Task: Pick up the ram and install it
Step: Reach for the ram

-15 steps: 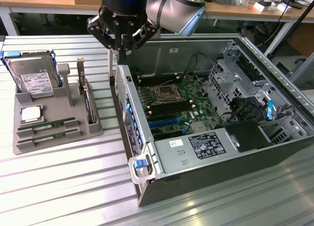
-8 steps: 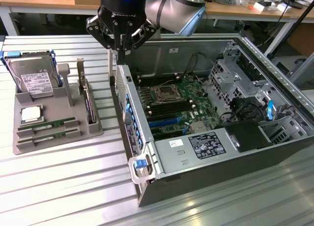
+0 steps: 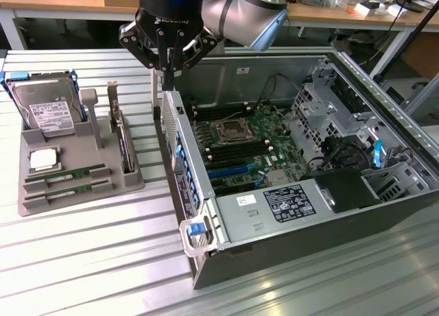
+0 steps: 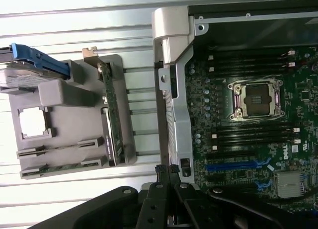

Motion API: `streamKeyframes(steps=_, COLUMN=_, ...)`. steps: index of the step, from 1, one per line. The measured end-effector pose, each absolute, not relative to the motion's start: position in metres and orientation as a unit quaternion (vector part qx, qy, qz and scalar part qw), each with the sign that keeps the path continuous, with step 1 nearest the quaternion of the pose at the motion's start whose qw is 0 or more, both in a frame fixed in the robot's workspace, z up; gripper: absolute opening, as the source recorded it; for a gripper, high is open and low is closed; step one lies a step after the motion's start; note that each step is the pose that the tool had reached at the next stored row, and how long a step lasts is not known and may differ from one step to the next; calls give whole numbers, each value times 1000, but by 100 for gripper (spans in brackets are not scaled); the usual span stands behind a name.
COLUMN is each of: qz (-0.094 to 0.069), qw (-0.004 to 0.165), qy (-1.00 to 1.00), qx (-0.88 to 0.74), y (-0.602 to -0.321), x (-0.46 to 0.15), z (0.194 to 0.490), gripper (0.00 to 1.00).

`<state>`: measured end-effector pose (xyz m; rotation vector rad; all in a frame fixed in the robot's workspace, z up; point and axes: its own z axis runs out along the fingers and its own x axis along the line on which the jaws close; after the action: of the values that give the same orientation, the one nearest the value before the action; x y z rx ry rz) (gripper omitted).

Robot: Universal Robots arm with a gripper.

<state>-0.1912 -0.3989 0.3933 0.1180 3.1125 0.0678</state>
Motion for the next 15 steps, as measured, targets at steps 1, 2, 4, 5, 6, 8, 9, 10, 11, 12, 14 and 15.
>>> streamKeyframes(steps=1, qz=22, qw=13, qy=999, qx=38, y=-399, x=-191, z=393, gripper=10)
streamKeyframes(steps=2, qz=22, qw=13, qy=999, qx=38, y=-399, x=-191, z=393, gripper=10)
streamKeyframes(steps=4, qz=22, qw=13, qy=999, qx=38, y=-399, x=-192, z=393, gripper=10)
streamKeyframes(steps=5, qz=22, qw=13, qy=999, qx=38, y=-399, x=-192, z=393, gripper=10)
streamKeyframes(steps=6, qz=22, qw=13, qy=999, qx=38, y=-399, x=-192, z=393, gripper=10)
streamKeyframes(steps=8, qz=22, qw=13, qy=999, qx=38, y=-399, x=-193, z=393, gripper=10)
streamKeyframes(steps=9, qz=22, qw=13, qy=999, qx=38, y=-399, x=-194, z=393, gripper=10)
streamKeyframes(steps=10, qz=22, qw=13, qy=999, qx=38, y=-399, x=-195, z=393, gripper=10)
streamKeyframes(steps=11, qz=22, qw=13, qy=999, qx=38, y=-399, x=-195, z=393, gripper=10)
streamKeyframes(steps=12, qz=22, qw=13, qy=999, qx=38, y=-399, x=-195, z=393, gripper=10)
streamKeyframes(steps=14, qz=22, qw=13, qy=999, qx=38, y=-399, x=-196, z=393, gripper=10)
streamKeyframes(steps=15, qz=22, qw=13, qy=999, qx=38, y=-399, x=-196, z=393, gripper=10)
